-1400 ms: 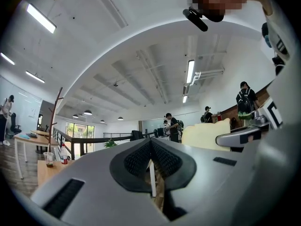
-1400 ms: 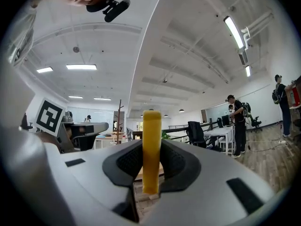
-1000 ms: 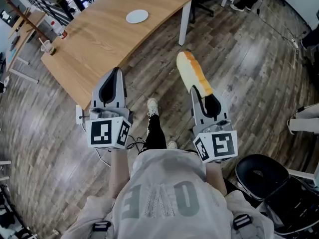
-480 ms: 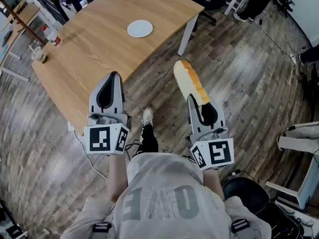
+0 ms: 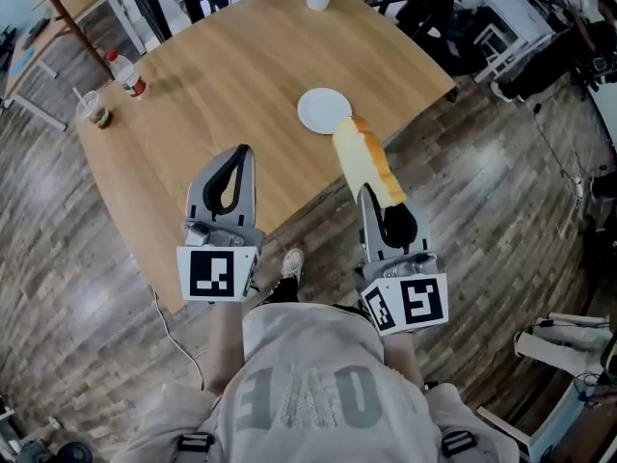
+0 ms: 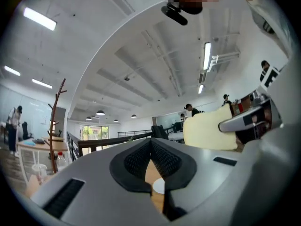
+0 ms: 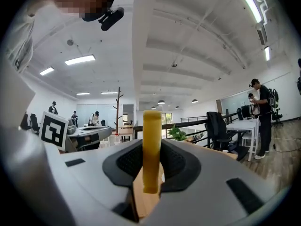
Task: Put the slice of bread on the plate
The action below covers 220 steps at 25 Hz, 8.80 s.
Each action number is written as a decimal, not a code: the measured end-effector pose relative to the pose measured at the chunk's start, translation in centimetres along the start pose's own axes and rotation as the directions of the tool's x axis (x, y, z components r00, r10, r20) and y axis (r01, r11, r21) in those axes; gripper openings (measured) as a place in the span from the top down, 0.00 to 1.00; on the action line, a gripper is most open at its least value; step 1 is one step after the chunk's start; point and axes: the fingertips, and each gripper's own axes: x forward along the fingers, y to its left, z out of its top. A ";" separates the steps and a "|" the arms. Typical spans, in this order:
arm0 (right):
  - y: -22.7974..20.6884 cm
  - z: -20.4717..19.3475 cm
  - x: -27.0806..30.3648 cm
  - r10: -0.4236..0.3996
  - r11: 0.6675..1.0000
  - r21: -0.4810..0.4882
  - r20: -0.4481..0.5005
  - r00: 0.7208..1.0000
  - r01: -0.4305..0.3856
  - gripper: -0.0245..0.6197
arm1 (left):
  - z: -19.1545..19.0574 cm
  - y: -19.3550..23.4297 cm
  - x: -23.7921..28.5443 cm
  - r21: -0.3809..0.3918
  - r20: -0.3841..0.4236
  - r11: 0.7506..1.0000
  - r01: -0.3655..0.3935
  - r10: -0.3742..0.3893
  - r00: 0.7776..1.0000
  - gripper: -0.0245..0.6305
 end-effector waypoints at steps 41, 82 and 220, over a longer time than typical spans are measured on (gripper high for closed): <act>-19.4 1.9 17.6 0.166 0.986 -0.016 0.036 0.986 -0.165 0.82 | -1.1 -2.8 21.9 0.000 -0.048 0.994 -0.107 0.107 0.993 0.95; -8.5 -11.1 23.6 0.160 0.260 -0.863 -0.405 0.900 -0.434 0.82 | -6.6 1.2 17.4 -0.157 -0.090 0.967 -0.200 0.187 0.978 0.95; -14.2 5.7 18.1 0.184 0.975 -0.168 0.228 0.956 -0.147 0.94 | 4.6 -4.2 21.0 0.142 0.084 0.986 -0.087 0.076 0.994 0.95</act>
